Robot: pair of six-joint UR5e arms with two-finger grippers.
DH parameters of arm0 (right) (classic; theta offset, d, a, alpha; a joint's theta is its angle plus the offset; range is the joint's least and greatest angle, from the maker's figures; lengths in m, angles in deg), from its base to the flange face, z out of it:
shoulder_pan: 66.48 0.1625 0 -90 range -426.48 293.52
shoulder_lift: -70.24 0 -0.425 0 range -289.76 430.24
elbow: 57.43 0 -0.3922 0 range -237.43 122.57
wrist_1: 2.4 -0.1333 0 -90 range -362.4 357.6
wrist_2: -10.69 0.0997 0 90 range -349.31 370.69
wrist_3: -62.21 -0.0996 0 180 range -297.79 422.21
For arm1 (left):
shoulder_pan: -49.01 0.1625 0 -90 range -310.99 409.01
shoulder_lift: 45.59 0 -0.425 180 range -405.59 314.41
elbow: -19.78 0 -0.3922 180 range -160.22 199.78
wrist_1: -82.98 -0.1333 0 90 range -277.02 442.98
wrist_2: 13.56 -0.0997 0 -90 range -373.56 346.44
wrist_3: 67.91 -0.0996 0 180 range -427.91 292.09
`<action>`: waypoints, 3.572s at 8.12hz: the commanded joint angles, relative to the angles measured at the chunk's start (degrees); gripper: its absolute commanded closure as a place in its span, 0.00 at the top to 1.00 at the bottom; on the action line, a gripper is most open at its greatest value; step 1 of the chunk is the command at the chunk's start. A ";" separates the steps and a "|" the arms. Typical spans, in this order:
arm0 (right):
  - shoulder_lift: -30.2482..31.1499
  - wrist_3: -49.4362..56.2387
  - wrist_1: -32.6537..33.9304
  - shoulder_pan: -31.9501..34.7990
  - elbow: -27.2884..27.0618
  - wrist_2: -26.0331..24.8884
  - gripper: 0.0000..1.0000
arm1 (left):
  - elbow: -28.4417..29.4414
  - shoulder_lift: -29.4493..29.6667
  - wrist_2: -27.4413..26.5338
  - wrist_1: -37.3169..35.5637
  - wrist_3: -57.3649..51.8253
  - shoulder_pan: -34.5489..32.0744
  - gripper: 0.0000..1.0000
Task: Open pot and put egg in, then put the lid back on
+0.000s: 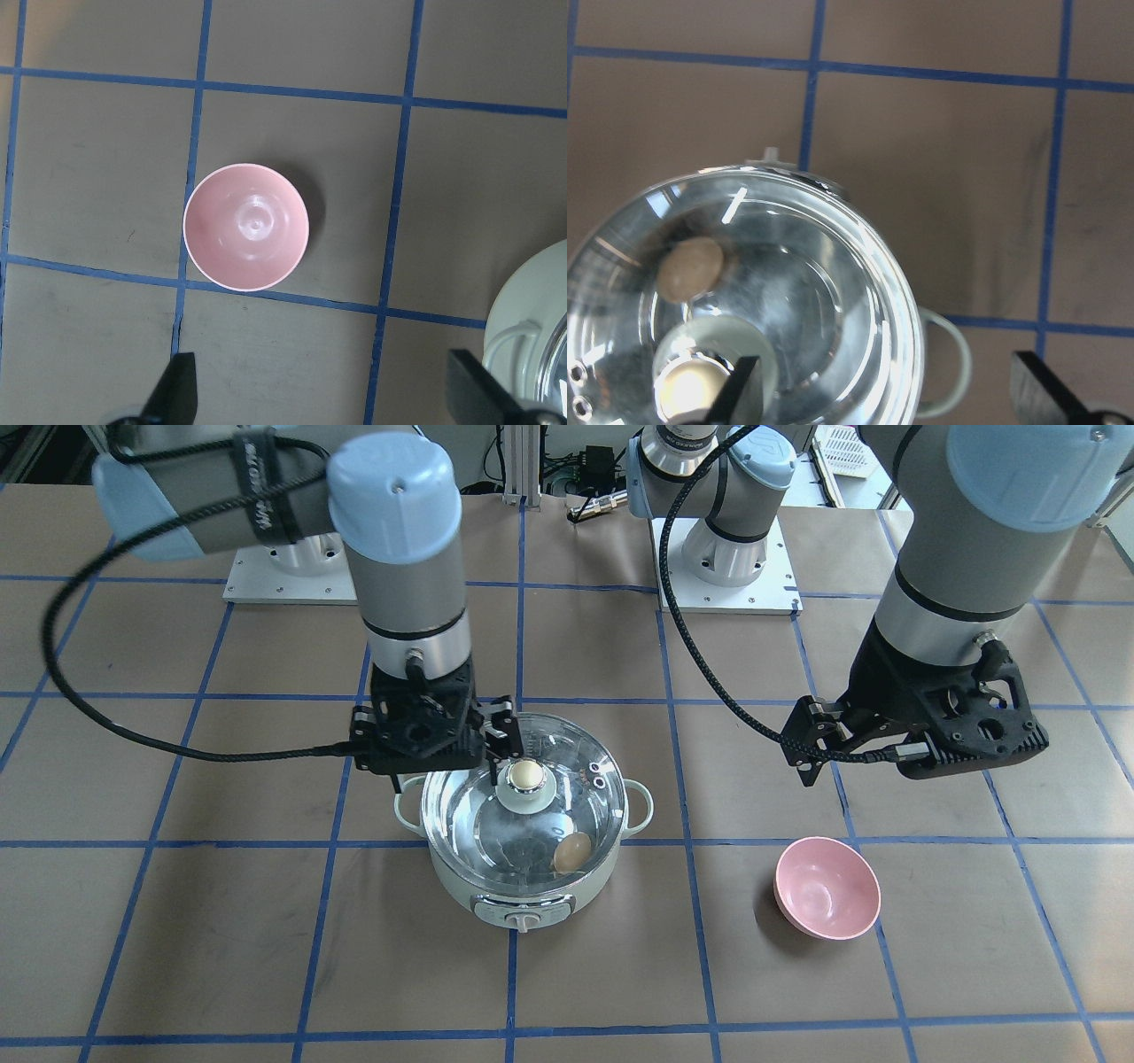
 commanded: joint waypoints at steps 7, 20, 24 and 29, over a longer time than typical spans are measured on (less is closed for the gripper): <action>11.86 11.31 -13.35 -10.70 -2.02 -1.03 1.00 | 0.04 0.55 0.15 -0.03 -0.28 -0.08 1.00; 11.68 12.80 -13.27 -10.70 -2.11 -1.03 1.00 | -0.13 -0.86 9.47 0.84 -0.20 -1.48 1.00; 11.60 12.71 -13.27 -10.79 -2.11 -0.94 1.00 | -0.31 -1.21 9.29 2.69 -0.20 -1.40 1.00; 11.68 12.63 -13.35 -10.79 -2.11 -0.51 1.00 | -0.31 -1.12 9.29 2.78 -0.20 -1.40 1.00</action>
